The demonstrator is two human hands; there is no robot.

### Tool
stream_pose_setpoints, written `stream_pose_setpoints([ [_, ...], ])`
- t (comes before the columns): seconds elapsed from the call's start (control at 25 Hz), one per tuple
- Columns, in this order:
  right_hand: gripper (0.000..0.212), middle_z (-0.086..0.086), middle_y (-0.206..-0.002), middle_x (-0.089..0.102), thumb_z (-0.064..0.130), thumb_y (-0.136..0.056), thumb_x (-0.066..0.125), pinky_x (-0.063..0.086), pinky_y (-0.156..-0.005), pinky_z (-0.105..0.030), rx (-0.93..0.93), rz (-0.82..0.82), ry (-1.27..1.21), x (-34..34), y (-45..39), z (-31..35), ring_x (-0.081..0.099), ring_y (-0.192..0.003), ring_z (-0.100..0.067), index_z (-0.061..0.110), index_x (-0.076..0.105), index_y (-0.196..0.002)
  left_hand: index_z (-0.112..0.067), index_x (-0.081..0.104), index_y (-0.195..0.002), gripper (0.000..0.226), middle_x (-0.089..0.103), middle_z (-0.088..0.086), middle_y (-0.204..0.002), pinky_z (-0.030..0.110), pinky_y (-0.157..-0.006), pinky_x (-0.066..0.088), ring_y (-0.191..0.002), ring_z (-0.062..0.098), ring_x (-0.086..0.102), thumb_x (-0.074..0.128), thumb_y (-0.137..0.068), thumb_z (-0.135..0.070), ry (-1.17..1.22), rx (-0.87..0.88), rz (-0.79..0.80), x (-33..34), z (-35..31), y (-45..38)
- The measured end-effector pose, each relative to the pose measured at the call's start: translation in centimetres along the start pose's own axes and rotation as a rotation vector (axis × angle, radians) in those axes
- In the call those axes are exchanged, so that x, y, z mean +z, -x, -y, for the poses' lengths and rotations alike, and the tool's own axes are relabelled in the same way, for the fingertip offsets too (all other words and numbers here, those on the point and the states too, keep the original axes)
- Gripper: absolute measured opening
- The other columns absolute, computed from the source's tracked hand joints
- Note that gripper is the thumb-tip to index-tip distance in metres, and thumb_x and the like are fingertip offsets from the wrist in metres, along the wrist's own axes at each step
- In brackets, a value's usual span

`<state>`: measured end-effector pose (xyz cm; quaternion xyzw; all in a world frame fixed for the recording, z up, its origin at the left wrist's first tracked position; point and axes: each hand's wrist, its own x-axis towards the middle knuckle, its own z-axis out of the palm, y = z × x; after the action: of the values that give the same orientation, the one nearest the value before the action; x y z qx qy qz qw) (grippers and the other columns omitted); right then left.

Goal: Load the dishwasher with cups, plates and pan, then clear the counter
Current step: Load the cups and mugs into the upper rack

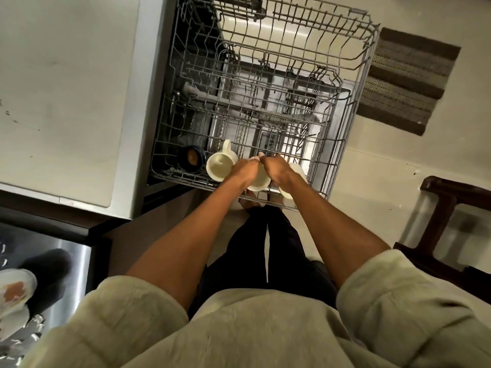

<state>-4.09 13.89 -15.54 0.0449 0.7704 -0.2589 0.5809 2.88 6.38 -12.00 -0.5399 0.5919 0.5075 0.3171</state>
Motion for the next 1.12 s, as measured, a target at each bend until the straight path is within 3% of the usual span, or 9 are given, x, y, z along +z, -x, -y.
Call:
stream_pose_setpoints([
  [0.12,0.042,-0.014,-0.114,0.064,0.036,-0.100,0.052,0.048,-0.078,-0.036,0.032,-0.042,-0.043,0.5,-0.3,-0.1,0.060,-0.096,-0.029,-0.001,0.063,-0.118,-0.010,0.060,-0.120,0.044,0.066,0.010,-0.110,0.036,-0.083,0.049,-0.101,0.027,0.062,0.038,-0.101,-0.042,0.074,-0.003,0.006,-0.1,0.4,-0.4],
  [0.28,0.038,-0.010,-0.104,0.066,0.041,-0.087,0.067,0.054,-0.075,-0.039,0.031,-0.177,-0.074,0.9,-0.2,-0.8,0.063,-0.093,-0.030,0.009,0.059,-0.107,-0.014,0.066,-0.108,0.039,0.069,0.005,-0.096,0.034,-0.075,0.051,-0.090,0.024,0.064,0.045,-0.096,-0.045,0.219,0.022,-0.065,0.1,0.5,0.1],
  [0.4,0.042,-0.007,-0.094,0.065,0.039,-0.077,0.079,0.052,-0.069,-0.036,0.010,-0.258,-0.139,1.3,-0.1,-0.9,0.063,-0.086,-0.025,0.009,0.058,-0.098,-0.012,0.058,-0.107,0.032,0.063,0.003,-0.091,0.039,-0.083,0.051,-0.091,0.024,0.061,0.047,-0.097,-0.041,0.283,0.069,-0.158,0.2,1.0,0.8],
  [0.52,0.035,-0.002,-0.080,0.061,0.019,-0.073,0.086,0.048,-0.066,-0.031,-0.003,-0.241,-0.257,0.6,0.6,-0.2,0.057,-0.069,-0.014,0.013,0.052,-0.078,-0.015,0.051,-0.104,0.023,0.059,0.006,-0.103,0.043,-0.091,0.050,-0.100,0.024,0.058,0.048,-0.096,-0.037,0.415,0.118,-0.181,0.2,1.8,0.9],
  [0.64,0.048,-0.007,-0.096,0.071,0.003,-0.062,0.089,0.051,-0.061,-0.025,-0.021,-0.124,-0.326,-0.6,0.5,0.0,0.067,-0.082,-0.020,0.002,0.063,-0.102,-0.019,0.055,-0.115,0.042,0.063,0.009,-0.119,0.050,-0.097,0.051,-0.108,0.027,0.061,0.048,-0.083,-0.046,0.571,0.122,-0.143,0.1,2.6,0.4],
  [0.72,0.067,-0.008,-0.111,0.072,-0.007,-0.060,0.087,0.054,-0.061,-0.023,-0.062,-0.036,-0.338,-1.2,0.7,0.0,0.069,-0.095,-0.021,0.000,0.062,-0.122,-0.016,0.054,-0.128,0.047,0.068,0.008,-0.115,0.041,-0.089,0.055,-0.103,0.023,0.065,0.046,-0.092,-0.044,0.660,0.112,-0.100,0.0,2.4,0.5],
  [0.84,0.083,-0.004,-0.117,0.066,-0.022,-0.058,0.080,0.060,-0.082,-0.036,-0.136,0.018,-0.305,-1.9,1.1,-0.1,0.061,-0.111,-0.023,0.006,0.053,-0.131,-0.008,0.059,-0.113,0.032,0.069,0.004,-0.091,0.028,-0.068,0.052,-0.078,0.013,0.064,0.036,-0.106,-0.029,0.723,0.117,-0.078,-0.5,1.9,0.7],
  [0.92,0.087,-0.004,-0.121,0.062,-0.025,-0.059,0.077,0.058,-0.091,-0.045,-0.164,-0.005,-0.249,-1.9,1.2,-0.1,0.058,-0.116,-0.025,0.008,0.049,-0.134,-0.011,0.060,-0.099,0.031,0.069,-0.002,-0.080,0.025,-0.063,0.052,-0.069,0.007,0.064,0.035,-0.107,-0.027,0.741,0.115,-0.078,-0.5,1.9,0.6],
  [1.12,0.077,-0.003,-0.121,0.055,-0.022,-0.056,0.077,0.060,-0.076,-0.057,-0.214,-0.117,-0.197,-1.0,0.9,-1.6,0.057,-0.115,-0.031,0.012,0.050,-0.119,-0.006,0.060,-0.123,0.043,0.063,0.009,-0.117,0.033,-0.086,0.051,-0.099,0.017,0.057,0.044,-0.102,-0.040,0.671,0.138,-0.079,0.2,1.9,0.8],
])
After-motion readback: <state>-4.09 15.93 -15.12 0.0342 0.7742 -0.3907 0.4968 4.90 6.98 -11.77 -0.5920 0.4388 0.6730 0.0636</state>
